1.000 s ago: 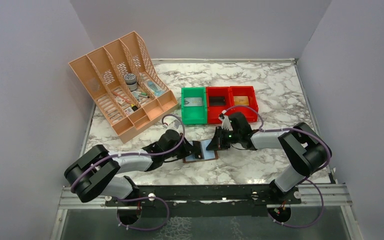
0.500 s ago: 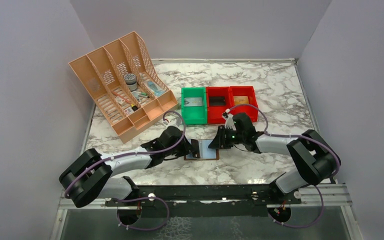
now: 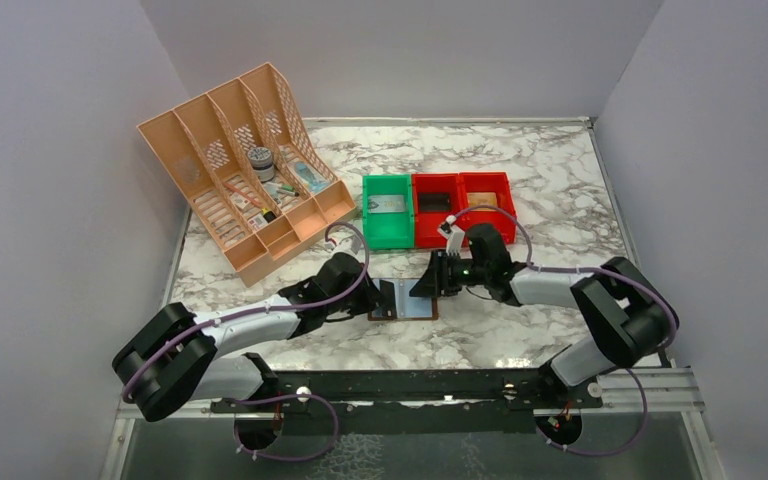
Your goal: Take the credit cards out of the card holder
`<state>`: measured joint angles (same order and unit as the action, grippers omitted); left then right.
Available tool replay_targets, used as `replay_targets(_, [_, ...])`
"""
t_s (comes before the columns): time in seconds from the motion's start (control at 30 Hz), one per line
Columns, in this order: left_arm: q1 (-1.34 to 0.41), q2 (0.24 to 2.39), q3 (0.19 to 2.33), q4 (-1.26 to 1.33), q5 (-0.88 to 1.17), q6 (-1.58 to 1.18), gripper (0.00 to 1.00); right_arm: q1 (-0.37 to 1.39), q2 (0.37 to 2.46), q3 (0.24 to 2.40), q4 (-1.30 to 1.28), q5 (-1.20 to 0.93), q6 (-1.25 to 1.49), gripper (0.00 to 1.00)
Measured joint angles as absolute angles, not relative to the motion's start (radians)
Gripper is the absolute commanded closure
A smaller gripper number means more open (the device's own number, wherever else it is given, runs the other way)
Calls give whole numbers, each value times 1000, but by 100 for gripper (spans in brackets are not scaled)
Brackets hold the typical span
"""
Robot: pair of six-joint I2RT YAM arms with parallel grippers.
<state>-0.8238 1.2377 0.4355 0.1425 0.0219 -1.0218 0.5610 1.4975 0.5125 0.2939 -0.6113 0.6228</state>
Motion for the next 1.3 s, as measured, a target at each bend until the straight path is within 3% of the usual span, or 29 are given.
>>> replay_targets(0.23, [-824, 1236, 440, 131, 22, -1010, 100, 561, 1650, 582, 284, -676, 619, 65])
replay_targets(0.43, [-824, 1200, 447, 118, 22, -987, 100, 561, 1626, 570, 282, -659, 624, 63])
replay_targets(0.5, [-824, 1185, 447, 118, 22, -978, 100, 561, 1586, 550, 283, -638, 626, 61])
replay_targets(0.63, [-824, 1157, 447, 125, 22, -955, 100, 561, 1468, 506, 286, -575, 637, 46])
replay_targets(0.8, [-822, 1125, 447, 151, 26, -927, 100, 552, 1324, 462, 300, -493, 653, 39])
replay_targets(1.3, [-791, 942, 346, 286, 53, -884, 100, 533, 937, 265, 445, -323, 656, 36])
